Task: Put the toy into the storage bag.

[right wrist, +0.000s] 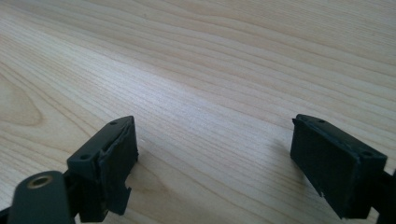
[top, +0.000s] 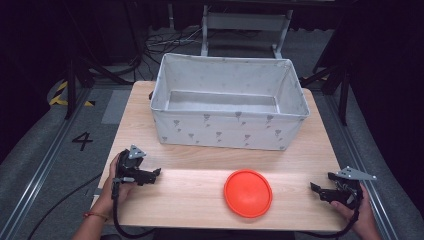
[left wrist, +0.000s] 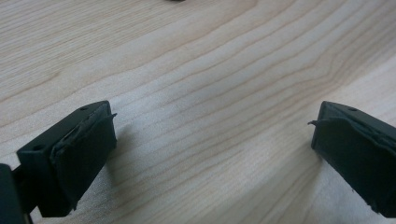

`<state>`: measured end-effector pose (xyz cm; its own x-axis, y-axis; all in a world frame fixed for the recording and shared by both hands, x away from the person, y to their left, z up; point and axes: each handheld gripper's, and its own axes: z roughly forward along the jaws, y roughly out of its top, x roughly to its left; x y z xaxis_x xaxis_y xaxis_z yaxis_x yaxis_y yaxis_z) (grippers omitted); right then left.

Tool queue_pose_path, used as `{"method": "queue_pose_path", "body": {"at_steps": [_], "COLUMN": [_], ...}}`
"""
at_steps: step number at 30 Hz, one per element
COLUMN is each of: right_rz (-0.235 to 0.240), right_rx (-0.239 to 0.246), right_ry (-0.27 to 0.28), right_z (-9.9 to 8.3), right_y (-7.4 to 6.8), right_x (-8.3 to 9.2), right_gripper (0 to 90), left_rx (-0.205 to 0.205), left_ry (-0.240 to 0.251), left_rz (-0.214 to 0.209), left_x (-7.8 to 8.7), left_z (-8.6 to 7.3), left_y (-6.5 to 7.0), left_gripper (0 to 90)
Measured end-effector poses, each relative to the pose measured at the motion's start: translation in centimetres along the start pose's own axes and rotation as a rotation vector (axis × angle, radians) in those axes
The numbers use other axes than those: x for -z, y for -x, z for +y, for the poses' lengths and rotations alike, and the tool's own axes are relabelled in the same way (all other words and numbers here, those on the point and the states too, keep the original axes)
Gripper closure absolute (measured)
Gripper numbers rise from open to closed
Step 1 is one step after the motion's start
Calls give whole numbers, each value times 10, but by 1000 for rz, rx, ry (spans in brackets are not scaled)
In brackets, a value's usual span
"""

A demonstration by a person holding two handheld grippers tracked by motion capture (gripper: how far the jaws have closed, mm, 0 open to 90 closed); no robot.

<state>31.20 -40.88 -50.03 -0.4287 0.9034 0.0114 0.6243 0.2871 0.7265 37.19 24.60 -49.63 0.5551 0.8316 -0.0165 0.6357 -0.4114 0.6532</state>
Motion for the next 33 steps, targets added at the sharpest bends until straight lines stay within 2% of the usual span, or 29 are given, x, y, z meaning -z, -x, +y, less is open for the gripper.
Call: {"method": "queue_pose_path", "body": {"at_steps": [4, 9, 12, 19, 24, 27, 29, 33], "right_rz": [0, 1, -1, -8, 18, 32, 38, 56], "right_rx": [0, 1, 2, -4, 15, 26, 47, 52], "right_ry": [0, -1, -1, -9, -17, -29, -30, -19], "right_z": [0, 1, 1, 3, 3, 5, 10, 18], "right_y": [0, 0, -1, -1, 2, 2, 0, -4], "right_x": [0, 0, -1, -1, -1, -1, 1, 3], "right_gripper": [153, 152, 152, 149, 145, 172, 198, 196], "left_rx": [-25, -40, -51, -49, -49, -52, -59, -57], "left_ry": [-2, 1, -7, -5, -4, -4, -4, -1], "left_rz": [-24, -27, -47, -48, -48, -54, -54, -48], "left_x": [6, 9, 9, 9, 9, 9, 9, 9], "left_z": [-7, -10, -10, -10, -10, -10, -10, -10], "left_y": [2, 2, 0, 0, 0, -1, -2, -2], "left_gripper": [4, 4, 3, 1, 1, 2, 2, 2]}}
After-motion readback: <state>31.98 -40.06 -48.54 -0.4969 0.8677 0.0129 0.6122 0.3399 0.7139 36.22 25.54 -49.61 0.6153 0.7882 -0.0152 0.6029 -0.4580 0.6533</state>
